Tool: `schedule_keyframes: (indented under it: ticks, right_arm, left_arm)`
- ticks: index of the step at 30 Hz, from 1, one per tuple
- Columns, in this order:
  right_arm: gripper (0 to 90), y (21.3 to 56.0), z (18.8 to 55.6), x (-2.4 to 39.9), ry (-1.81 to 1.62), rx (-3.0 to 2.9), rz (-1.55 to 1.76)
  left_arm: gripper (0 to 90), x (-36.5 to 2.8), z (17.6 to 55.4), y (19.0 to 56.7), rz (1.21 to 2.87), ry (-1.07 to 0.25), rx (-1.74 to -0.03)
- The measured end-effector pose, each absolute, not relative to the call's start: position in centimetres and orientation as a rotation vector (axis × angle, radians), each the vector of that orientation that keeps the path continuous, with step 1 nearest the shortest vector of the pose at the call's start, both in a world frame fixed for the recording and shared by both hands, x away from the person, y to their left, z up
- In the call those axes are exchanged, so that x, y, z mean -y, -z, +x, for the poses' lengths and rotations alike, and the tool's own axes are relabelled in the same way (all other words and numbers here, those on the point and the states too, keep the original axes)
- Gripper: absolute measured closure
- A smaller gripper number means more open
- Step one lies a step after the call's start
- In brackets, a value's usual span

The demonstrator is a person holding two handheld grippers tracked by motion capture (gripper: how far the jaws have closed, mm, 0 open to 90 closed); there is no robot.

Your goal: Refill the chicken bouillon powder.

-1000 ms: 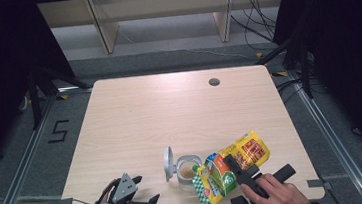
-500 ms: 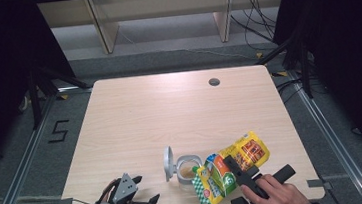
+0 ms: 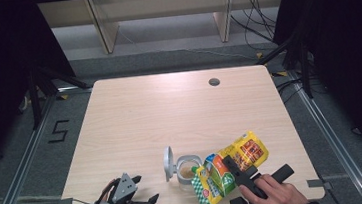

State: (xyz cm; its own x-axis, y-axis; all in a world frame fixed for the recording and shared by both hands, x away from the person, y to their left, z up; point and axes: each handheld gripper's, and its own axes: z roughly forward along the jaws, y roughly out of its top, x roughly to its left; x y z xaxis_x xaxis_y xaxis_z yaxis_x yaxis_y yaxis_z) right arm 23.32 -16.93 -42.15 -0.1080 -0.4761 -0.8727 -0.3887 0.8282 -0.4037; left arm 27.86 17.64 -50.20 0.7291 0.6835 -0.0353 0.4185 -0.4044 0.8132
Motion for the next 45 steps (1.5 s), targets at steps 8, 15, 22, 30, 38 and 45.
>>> schedule_keyframes:
  ticks: [8,15,22,30,38,45]
  right_arm:
    - [58.0,42.21,23.31,16.94,0.083,-1.725,-0.675]
    - [58.1,42.19,23.36,16.98,0.089,-1.721,-0.683]
    - [58.2,41.75,23.30,16.95,0.129,-1.700,-0.712]
    - [58.3,41.86,23.36,16.89,0.136,-1.699,-0.720]
    - [58.4,41.99,23.35,16.95,0.135,-1.693,-0.724]
    - [58.4,41.82,23.39,16.93,0.146,-1.688,-0.728]
  left_arm:
    - [16.0,-17.63,27.85,50.19,2.054,-0.379,-0.833]
    - [16.0,-17.55,27.82,50.24,2.043,-0.384,-0.837]
    - [16.0,-17.55,27.81,50.23,2.045,-0.389,-0.837]
    - [16.0,-17.56,27.78,50.16,2.052,-0.390,-0.840]
    - [16.0,-17.57,27.78,50.17,2.051,-0.389,-0.841]
    - [16.0,-17.58,27.80,50.16,2.052,-0.385,-0.841]
